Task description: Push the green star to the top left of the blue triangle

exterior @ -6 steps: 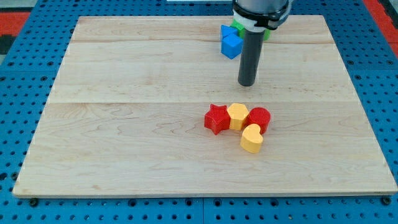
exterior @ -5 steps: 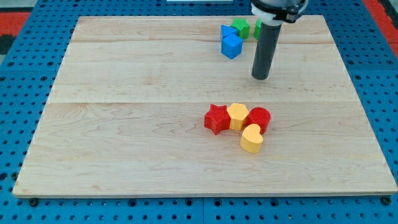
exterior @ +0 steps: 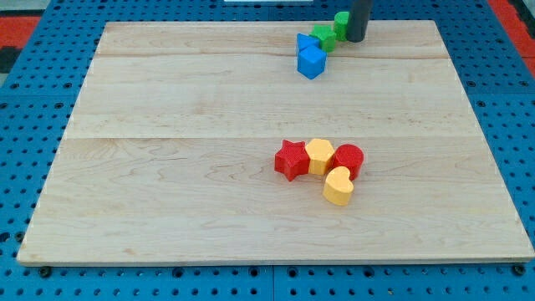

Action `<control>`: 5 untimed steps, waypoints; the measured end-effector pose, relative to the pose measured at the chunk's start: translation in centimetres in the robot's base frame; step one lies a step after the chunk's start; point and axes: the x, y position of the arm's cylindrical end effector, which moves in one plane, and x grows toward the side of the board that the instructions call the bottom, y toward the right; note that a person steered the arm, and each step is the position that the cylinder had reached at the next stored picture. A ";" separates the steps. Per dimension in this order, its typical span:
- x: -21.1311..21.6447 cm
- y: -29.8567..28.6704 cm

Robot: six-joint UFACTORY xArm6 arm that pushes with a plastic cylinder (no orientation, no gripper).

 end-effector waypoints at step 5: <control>0.0 -12.4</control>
